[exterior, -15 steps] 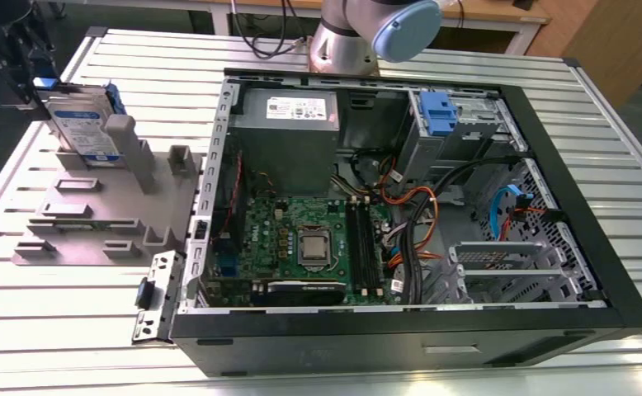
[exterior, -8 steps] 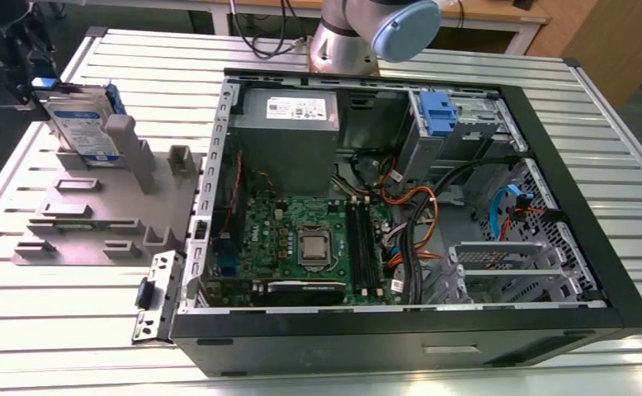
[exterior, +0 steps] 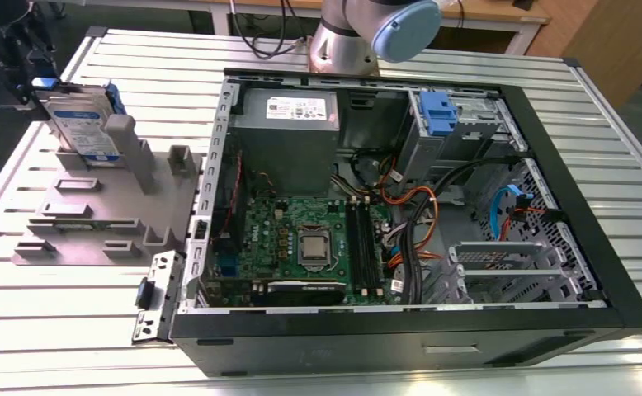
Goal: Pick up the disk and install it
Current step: 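Pick up the disk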
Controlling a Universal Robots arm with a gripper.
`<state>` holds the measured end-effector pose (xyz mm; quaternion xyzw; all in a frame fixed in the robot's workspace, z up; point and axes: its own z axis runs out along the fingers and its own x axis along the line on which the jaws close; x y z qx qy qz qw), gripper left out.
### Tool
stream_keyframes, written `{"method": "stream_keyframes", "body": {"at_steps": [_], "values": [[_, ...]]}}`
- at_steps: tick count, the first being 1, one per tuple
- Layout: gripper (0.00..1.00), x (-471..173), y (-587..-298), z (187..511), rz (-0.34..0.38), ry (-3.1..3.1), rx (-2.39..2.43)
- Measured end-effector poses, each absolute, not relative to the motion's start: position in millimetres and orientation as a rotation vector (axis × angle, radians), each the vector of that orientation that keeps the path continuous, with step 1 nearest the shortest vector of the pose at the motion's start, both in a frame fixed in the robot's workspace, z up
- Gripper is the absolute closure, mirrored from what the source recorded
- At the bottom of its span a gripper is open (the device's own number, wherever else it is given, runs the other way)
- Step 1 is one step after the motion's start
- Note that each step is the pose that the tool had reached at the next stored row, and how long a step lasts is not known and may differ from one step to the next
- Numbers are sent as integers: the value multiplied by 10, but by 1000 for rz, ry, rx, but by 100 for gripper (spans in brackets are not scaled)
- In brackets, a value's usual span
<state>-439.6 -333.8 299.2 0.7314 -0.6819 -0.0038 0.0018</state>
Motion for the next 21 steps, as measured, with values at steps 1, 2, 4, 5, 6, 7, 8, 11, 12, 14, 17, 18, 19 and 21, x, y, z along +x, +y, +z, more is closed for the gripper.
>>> {"method": "stream_keyframes", "body": {"at_steps": [1,2,4,5,6,7,8,11,12,14,17,18,19,21], "values": [[31,-4395,-3338,2992,-23,-2145,2301],[31,-4395,-3338,2993,-39,-2152,2308],[31,-4396,-3337,2993,-57,-2161,2318],[31,-4396,-3337,2992,-57,-2161,2318],[31,-4398,-3338,2992,-57,-2163,2316],[31,-4401,-3337,2989,-57,-2169,2310],[31,-4402,-3337,2986,-57,-2181,2300],[31,-4405,-3337,2976,-56,-2242,2241],[31,-4406,-3337,2972,-55,-2259,2224],[31,-4418,-3337,2966,-55,-2261,2222],[31,-4425,-3337,2938,-56,-2258,2225],[31,-4425,-3337,2927,-56,-2256,2227],[31,-4425,-3337,2919,-56,-2254,2229],[31,-4426,-3337,2918,-57,-2252,2230]]}}
